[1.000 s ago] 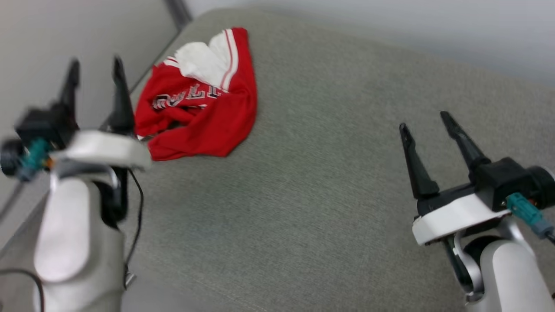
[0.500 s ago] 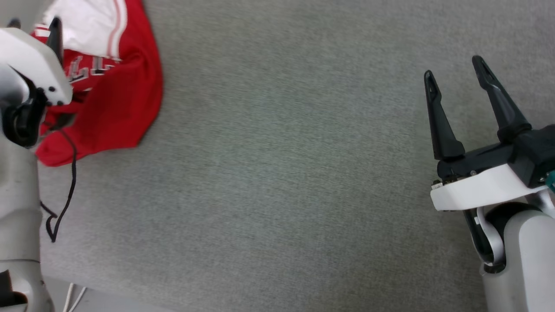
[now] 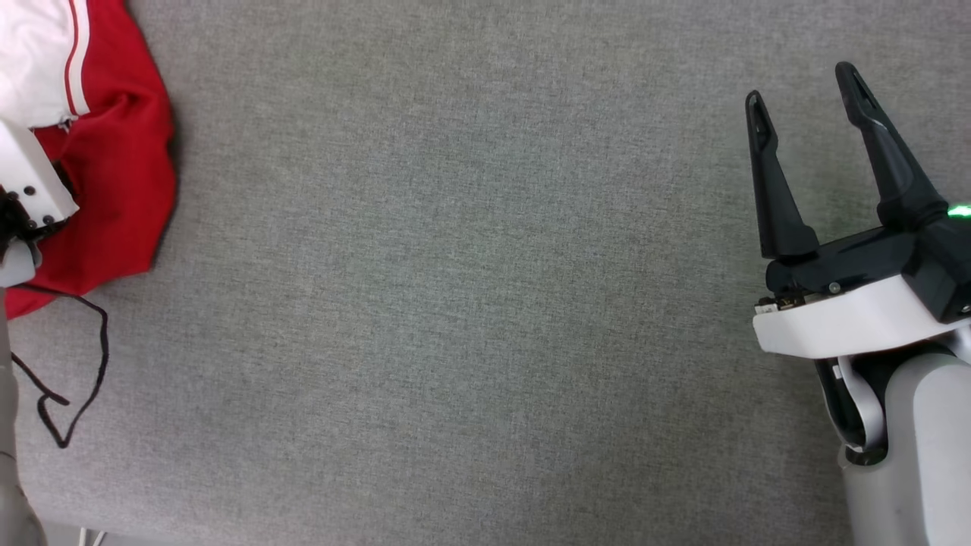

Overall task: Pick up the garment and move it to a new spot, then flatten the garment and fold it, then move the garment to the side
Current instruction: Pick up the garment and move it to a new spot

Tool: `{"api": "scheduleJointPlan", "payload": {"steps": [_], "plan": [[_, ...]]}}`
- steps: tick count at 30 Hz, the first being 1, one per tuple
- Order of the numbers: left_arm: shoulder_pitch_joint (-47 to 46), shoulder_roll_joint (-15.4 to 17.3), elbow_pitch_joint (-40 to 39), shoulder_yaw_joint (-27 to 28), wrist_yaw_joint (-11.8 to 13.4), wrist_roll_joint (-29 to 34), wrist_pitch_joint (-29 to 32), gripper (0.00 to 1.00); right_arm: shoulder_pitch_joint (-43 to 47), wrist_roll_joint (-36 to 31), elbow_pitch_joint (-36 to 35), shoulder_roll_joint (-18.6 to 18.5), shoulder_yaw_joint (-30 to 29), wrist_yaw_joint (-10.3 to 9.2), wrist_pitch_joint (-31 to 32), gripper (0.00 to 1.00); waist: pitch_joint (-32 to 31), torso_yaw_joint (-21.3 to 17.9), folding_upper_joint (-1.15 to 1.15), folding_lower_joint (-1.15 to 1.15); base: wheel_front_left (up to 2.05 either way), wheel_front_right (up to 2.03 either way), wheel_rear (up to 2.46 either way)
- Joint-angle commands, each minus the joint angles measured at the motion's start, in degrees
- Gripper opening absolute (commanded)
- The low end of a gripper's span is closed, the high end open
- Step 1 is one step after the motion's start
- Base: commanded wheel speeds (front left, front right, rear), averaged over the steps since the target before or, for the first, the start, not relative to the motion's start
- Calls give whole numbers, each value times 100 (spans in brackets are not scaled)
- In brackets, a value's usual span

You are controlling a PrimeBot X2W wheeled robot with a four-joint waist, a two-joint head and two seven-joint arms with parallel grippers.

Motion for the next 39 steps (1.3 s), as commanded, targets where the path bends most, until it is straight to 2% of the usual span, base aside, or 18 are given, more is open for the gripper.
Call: {"api": "scheduleJointPlan", "payload": {"steps": [1, 6, 13, 17, 23, 28, 32, 39], "plan": [[445, -298, 446, -88, 51, -18, 119, 0, -34, -11, -4, 31, -34, -2, -44, 100, -83, -17, 0, 0, 0, 0, 0], [271, -116, 187, -91, 123, 115, -686, 0, 143, -3, 55, 82, -99, -2, -61, 100, -412, 1, 0, 0, 0, 0, 0], [77, 82, -145, -73, 272, 349, -2390, 0, 399, 85, 230, 179, -181, -2, -149, 100, -1120, 3, 0, 0, 0, 0, 0], [42, 61, -325, -57, 316, 421, -3384, 0, 579, 152, 329, 233, -244, -2, -193, 100, -1541, -74, 0, 0, 0, 0, 0], [133, -131, -610, -165, 352, 518, -4276, 0, 871, 244, 436, 270, -394, -2, -241, 100, -2087, -306, 0, 0, 0, 0, 0], [382, -511, -992, -329, 383, 535, -4558, 0, 1106, 405, 512, 276, -448, -2, -248, 100, -2433, -643, 0, 0, 0, 0, 0], [654, -819, -1312, -532, 361, 536, -4529, 0, 1226, 471, 546, 271, -484, -2, -243, 100, -2596, -881, 0, 0, 0, 0, 0], [1453, -1635, -2258, -1228, 242, 512, -3982, 0, 1498, 578, 580, 271, -549, -2, -195, 100, -2797, -1390, 0, 0, 0, 0, 0]]}}
